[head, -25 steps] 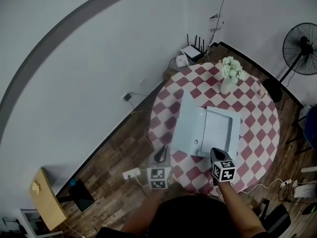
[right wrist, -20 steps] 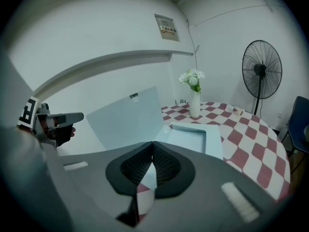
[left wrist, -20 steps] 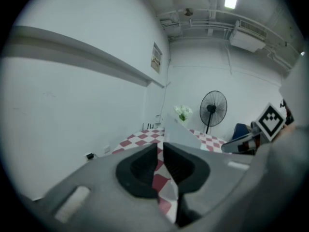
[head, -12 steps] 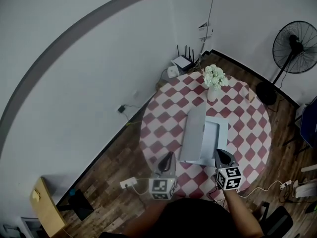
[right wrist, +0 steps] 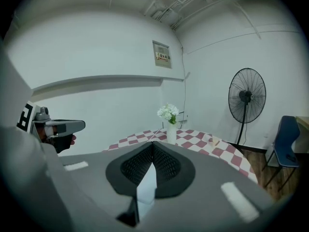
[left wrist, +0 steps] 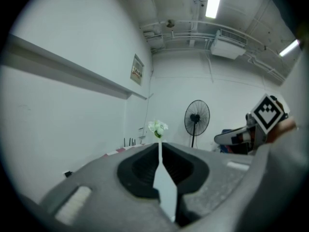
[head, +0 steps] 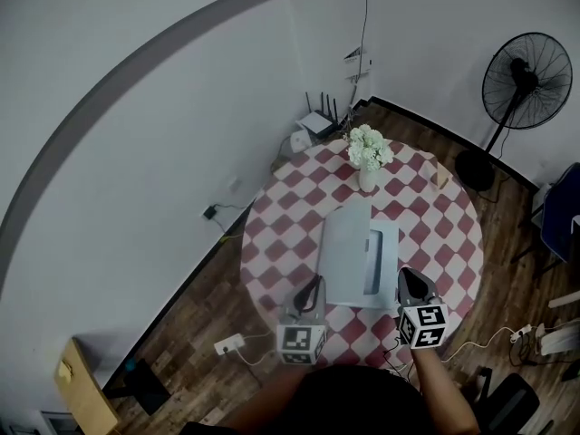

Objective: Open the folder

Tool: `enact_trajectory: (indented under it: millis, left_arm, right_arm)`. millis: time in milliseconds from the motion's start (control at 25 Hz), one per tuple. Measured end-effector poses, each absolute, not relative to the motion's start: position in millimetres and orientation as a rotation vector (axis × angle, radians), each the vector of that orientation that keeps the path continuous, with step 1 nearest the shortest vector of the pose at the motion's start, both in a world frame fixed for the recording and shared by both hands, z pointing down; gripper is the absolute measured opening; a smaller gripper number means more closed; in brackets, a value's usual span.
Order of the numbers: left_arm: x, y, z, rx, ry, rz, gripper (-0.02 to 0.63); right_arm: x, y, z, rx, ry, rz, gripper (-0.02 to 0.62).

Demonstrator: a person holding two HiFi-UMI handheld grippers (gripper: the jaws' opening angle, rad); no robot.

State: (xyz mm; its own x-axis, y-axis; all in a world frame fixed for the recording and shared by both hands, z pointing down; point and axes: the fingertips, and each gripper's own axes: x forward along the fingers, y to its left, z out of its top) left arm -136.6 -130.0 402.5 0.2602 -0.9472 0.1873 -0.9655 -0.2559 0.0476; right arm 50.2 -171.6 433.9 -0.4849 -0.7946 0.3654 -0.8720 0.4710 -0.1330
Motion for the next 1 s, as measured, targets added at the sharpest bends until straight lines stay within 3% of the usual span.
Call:
enact_trajectory:
  millis: [1000]
  left_arm:
    - [-102.9, -130.8, 405.3, 2.450, -1.720, 0.241, 0.025]
  right_arm:
    - [81.1, -159.4, 435.2, 1.503, -2.421, 0.439, 0.002]
